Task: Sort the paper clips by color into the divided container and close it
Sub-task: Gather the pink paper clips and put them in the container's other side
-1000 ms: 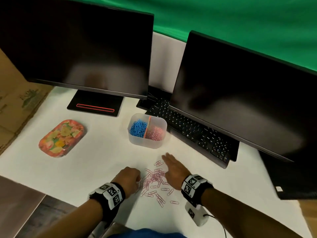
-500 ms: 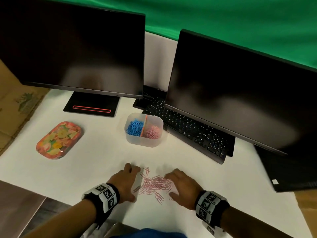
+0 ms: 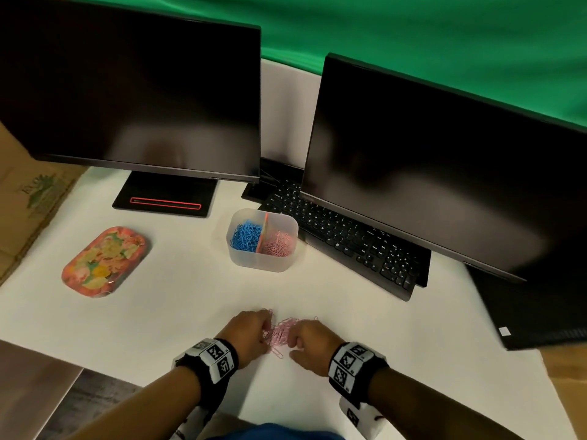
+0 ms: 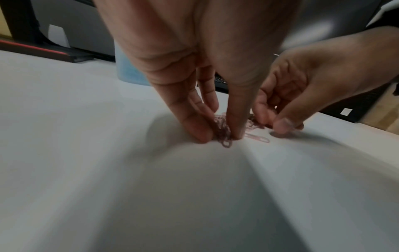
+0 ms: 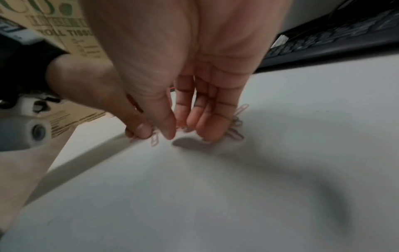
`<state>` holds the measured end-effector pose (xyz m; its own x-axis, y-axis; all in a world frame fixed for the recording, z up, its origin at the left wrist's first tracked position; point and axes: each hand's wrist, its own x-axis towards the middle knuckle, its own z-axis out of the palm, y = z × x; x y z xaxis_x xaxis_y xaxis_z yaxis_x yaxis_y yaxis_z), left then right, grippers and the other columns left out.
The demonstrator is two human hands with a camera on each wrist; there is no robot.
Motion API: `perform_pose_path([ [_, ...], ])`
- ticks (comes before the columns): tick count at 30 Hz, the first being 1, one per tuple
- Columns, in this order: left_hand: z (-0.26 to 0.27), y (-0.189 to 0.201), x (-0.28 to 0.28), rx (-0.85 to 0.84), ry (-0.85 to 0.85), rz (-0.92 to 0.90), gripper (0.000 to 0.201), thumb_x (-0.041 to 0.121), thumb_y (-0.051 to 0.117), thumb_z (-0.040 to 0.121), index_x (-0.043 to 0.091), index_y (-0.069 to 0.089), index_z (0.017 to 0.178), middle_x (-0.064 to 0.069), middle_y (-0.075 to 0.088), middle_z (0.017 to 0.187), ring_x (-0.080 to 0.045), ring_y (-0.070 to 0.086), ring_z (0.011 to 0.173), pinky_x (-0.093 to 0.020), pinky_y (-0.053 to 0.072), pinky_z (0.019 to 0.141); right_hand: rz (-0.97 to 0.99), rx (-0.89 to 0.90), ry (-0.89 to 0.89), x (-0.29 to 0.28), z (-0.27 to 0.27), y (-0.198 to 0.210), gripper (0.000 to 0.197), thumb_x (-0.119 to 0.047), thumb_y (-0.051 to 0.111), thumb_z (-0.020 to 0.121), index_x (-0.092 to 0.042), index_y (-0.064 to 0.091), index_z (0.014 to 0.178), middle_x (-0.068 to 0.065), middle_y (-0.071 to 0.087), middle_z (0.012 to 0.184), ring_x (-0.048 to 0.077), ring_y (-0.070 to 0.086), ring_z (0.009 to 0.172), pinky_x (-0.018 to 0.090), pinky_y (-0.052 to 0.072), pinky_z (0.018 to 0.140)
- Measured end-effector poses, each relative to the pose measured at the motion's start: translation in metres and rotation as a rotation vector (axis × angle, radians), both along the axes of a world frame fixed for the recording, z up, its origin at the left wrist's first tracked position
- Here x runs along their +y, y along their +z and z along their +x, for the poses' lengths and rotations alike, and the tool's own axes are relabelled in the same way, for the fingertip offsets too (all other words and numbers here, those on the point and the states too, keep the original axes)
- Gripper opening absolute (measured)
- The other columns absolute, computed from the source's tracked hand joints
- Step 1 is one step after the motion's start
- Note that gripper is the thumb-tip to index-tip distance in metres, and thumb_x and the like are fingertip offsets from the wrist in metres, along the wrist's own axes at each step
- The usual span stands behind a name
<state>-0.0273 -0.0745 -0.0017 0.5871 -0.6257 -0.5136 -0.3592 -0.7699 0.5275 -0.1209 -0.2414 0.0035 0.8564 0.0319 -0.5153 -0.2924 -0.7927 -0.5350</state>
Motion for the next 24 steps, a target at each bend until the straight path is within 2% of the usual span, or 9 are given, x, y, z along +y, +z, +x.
perform_pose_path([
  [2, 0.004, 0.001, 0.004, -0.019, 0.022, 0.009, 0.059, 0.036, 0.077, 0.068, 0.029, 0.043, 0.115, 0.003, 0.052, 0.108, -0.021, 0.059, 0.094, -0.029, 0.047, 0.079, -0.086, -0.055, -0.069, -0.012, -0.003, 0.003, 0.037, -0.027, 0.066, 0.081, -0.018, 0.053, 0.115, 0.001, 0.051, 0.114, 0.023, 0.057, 0.106, 0.023, 0.043, 0.087],
  [4, 0.007, 0.002, 0.008, -0.016, 0.02, 0.068, 0.097, 0.046, 0.081, 0.061, 0.031, 0.025, 0.139, 0.0, 0.04, 0.126, -0.026, 0.059, 0.105, -0.035, 0.05, 0.087, -0.189, -0.029, -0.126, -0.023, -0.012, 0.006, 0.067, -0.033, 0.073, 0.074, -0.024, 0.036, 0.13, 0.001, 0.039, 0.123, 0.023, 0.052, 0.11, 0.032, 0.049, 0.09],
  [5, 0.007, 0.002, 0.008, -0.017, 0.0, 0.103, 0.11, 0.049, 0.082, 0.059, 0.031, 0.016, 0.145, -0.002, 0.034, 0.132, -0.028, 0.057, 0.109, -0.036, 0.05, 0.091, -0.226, 0.012, -0.152, -0.028, -0.018, 0.005, 0.085, -0.035, 0.077, 0.07, -0.025, 0.026, 0.138, 0.001, 0.034, 0.127, 0.023, 0.048, 0.114, 0.036, 0.05, 0.092],
  [7, 0.006, 0.001, 0.003, -0.031, -0.058, 0.14, 0.115, 0.048, 0.083, 0.059, 0.03, 0.012, 0.148, -0.004, 0.027, 0.139, -0.029, 0.055, 0.115, -0.035, 0.049, 0.096, -0.228, 0.075, -0.205, -0.03, -0.023, 0.003, 0.106, -0.039, 0.082, 0.065, -0.025, 0.014, 0.145, 0.002, 0.028, 0.131, 0.024, 0.046, 0.119, 0.036, 0.05, 0.095],
  [11, 0.004, -0.002, -0.011, -0.027, -0.06, 0.082, 0.091, 0.042, 0.081, 0.066, 0.029, 0.032, 0.141, -0.003, 0.041, 0.13, -0.027, 0.055, 0.113, -0.033, 0.047, 0.094, -0.105, 0.073, -0.225, -0.019, -0.01, -0.005, 0.097, -0.032, 0.081, 0.072, -0.021, 0.02, 0.147, 0.003, 0.028, 0.137, 0.023, 0.05, 0.121, 0.032, 0.046, 0.101],
  [14, 0.004, 0.001, -0.02, -0.048, -0.069, 0.046, 0.058, 0.034, 0.077, 0.072, 0.026, 0.052, 0.124, -0.003, 0.053, 0.115, -0.024, 0.057, 0.106, -0.028, 0.044, 0.086, -0.07, 0.023, -0.193, -0.009, 0.009, -0.007, 0.078, -0.027, 0.076, 0.077, -0.021, 0.033, 0.142, 0.005, 0.038, 0.134, 0.023, 0.048, 0.121, 0.029, 0.04, 0.104],
  [17, 0.003, 0.004, -0.025, -0.075, -0.053, -0.007, 0.028, 0.024, 0.071, 0.078, 0.022, 0.067, 0.105, -0.004, 0.061, 0.102, -0.022, 0.06, 0.095, -0.025, 0.043, 0.076, -0.063, -0.016, -0.184, -0.003, 0.024, -0.007, 0.057, -0.026, 0.072, 0.079, -0.019, 0.05, 0.131, 0.008, 0.051, 0.125, 0.025, 0.051, 0.117, 0.027, 0.041, 0.097],
  [20, 0.003, 0.007, -0.027, -0.076, -0.031, -0.031, 0.016, 0.017, 0.066, 0.08, 0.018, 0.071, 0.095, -0.005, 0.066, 0.093, -0.022, 0.062, 0.086, -0.023, 0.04, 0.069, -0.032, -0.07, -0.159, 0.0, 0.031, -0.006, 0.032, -0.023, 0.067, 0.081, -0.018, 0.064, 0.112, 0.008, 0.063, 0.11, 0.025, 0.059, 0.104, 0.027, 0.047, 0.086],
  [24, 0.007, 0.01, -0.029, -0.06, 0.025, -0.072, 0.013, 0.012, 0.061, 0.082, 0.016, 0.073, 0.087, 0.0, 0.067, 0.076, -0.015, 0.058, 0.067, -0.023, 0.042, 0.064, -0.025, -0.098, -0.131, -0.002, 0.033, -0.005, 0.021, -0.021, 0.062, 0.085, -0.018, 0.069, 0.105, 0.007, 0.066, 0.103, 0.024, 0.062, 0.094, 0.028, 0.048, 0.081],
])
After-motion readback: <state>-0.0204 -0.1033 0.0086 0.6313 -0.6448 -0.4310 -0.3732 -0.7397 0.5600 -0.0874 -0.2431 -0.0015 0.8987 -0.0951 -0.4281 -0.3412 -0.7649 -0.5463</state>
